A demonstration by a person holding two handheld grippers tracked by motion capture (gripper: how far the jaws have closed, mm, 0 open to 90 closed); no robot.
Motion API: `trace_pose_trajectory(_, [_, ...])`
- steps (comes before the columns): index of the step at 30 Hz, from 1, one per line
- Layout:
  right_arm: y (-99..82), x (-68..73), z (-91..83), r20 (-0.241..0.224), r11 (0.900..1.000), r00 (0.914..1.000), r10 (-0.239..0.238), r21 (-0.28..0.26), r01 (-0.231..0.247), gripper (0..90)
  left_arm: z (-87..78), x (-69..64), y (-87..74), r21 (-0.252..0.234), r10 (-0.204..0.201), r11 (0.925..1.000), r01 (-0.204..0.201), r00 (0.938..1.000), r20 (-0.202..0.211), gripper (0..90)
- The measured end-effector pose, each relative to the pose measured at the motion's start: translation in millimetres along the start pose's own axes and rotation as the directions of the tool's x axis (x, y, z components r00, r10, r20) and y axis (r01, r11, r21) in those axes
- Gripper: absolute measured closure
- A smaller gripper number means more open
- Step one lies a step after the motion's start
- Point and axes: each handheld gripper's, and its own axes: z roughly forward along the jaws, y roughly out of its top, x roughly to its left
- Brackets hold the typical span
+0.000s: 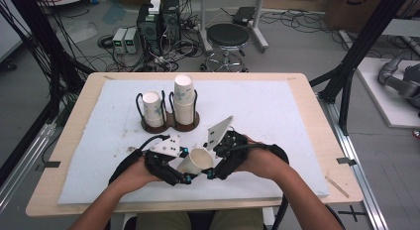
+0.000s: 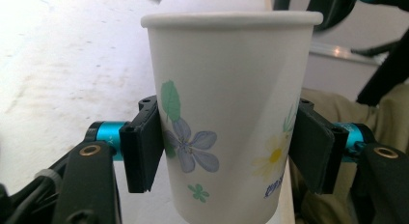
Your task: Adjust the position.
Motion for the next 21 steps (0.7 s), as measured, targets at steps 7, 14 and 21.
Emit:
trace_pose_trajectory(7, [-27.0,-2.5,-16.3,0.047,0.9756,0.9934,0.105,-0.199,-0.093,24.7,-16.5,4.1,-23.0,-0.138,-0.08,0.9879,0.072,0.9951,-0.059,33.1])
trace_pose_trajectory(14, [-69.1,-4.4,-10.5,0.055,0.921,0.9658,0.253,-0.319,-0.224,24.8,-31.7,9.6,-48.4,-0.246,-0.151,0.9619,0.118,0.9815,-0.118,32.1])
trace_pose_trajectory(21, [-99.2,-1.7,-5.7,0.097,0.8873,0.9367,0.336,-0.366,-0.281,24.8,-46.1,13.2,-63.7,-0.333,-0.195,0.9343,0.127,0.9643,-0.18,32.0])
